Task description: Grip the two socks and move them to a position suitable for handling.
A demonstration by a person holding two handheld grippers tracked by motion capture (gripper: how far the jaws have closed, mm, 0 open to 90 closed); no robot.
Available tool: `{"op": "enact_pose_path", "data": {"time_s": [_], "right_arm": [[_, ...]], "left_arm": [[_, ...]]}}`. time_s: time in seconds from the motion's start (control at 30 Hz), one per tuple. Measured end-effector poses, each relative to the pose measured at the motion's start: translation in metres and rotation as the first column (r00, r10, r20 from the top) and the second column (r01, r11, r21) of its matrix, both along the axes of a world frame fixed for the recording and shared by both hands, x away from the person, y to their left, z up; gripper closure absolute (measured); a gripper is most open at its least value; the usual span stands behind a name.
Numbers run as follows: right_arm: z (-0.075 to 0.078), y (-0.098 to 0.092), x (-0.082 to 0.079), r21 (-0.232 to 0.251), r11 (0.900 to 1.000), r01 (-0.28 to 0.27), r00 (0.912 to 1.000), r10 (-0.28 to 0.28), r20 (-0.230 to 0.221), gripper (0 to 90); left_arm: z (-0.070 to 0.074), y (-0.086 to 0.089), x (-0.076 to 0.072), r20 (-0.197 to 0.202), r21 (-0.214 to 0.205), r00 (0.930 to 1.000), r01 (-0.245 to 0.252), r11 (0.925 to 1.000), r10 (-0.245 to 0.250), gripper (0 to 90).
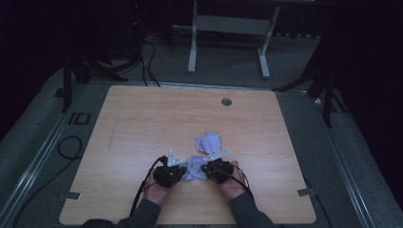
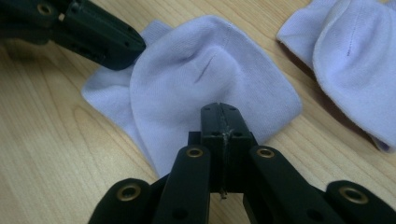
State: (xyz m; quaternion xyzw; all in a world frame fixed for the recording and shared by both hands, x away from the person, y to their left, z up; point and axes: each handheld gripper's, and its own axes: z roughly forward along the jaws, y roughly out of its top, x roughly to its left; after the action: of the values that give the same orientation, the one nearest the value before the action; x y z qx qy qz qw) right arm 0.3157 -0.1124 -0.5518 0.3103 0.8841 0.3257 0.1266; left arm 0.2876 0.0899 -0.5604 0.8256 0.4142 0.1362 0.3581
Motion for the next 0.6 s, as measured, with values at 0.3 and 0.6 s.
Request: {"op": "enact_pose_path", "data": {"time_s": [0.3,0.6], "right_arm": [[0.017,0.015,0.014,0.03,0.9996,0.001,0.9997,-0.001,0.023,74.5],[0.021,0.031,0.033,0.074,0.9965,0.039,0.9992,-0.039,-0.008,59.1]], "left_arm": [[0.0,-0.001,-0.001,0.005,-0.001,1.0,-0.006,1.0,0.006,89.7],[-0.001,-0.001,-0.001,0.012,0.003,0.9999,-0.009,1.0,0.009,89.7]]}}
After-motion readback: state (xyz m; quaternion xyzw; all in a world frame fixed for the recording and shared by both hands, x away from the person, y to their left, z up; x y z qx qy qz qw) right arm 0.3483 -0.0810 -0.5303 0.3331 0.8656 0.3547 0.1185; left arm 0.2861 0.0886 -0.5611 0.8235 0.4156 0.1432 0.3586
